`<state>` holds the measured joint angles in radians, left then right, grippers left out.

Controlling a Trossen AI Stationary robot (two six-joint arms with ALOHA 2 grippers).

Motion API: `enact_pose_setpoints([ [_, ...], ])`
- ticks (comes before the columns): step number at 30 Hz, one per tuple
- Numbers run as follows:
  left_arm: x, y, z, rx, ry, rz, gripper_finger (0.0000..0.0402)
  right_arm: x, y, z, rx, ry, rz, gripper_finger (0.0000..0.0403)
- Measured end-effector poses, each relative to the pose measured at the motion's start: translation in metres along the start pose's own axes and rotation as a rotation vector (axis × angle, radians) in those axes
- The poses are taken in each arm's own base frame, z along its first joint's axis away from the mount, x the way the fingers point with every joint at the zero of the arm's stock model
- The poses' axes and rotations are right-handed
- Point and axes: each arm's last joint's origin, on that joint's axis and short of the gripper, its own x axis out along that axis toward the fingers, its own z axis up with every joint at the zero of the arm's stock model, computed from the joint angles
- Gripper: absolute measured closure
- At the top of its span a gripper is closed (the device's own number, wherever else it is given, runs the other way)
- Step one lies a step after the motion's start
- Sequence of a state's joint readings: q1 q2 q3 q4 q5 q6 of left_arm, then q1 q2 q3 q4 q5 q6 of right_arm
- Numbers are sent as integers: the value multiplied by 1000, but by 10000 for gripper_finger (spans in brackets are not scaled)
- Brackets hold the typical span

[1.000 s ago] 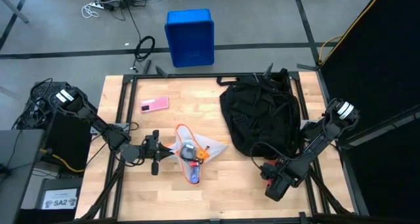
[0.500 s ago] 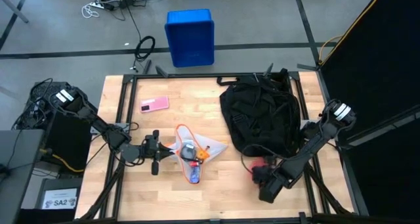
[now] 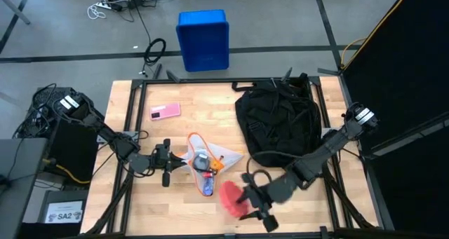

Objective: Unpack backpack
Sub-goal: Put the medicine organizer into the zip bag

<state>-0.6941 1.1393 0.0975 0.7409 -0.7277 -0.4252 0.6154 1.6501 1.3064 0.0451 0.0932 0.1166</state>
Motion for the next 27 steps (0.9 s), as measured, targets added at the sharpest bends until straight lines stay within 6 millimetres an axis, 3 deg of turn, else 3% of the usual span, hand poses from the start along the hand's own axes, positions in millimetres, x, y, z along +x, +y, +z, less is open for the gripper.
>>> enact_pose_setpoints([
  [3, 0, 0, 0, -1, -1, 0, 402, 0, -25, 18, -75, -156, 77, 245],
  [7, 0, 0, 0, 1, 0, 0, 402, -2, -74, 22, -71, -182, 83, 245],
  [10, 0, 0, 0, 17, 0, 0, 402, 4, -114, 13, 12, -209, 120, 245],
  [16, 0, 0, 0, 20, -2, -1, 402, 35, -178, -32, 338, -133, 295, 245],
  [22, 0, 0, 0, 23, 5, -6, 402, 40, -207, -56, 512, -55, 257, 242],
  [27, 0, 0, 0, 23, 6, -10, 402, 30, -213, -50, 554, -45, 233, 152],
])
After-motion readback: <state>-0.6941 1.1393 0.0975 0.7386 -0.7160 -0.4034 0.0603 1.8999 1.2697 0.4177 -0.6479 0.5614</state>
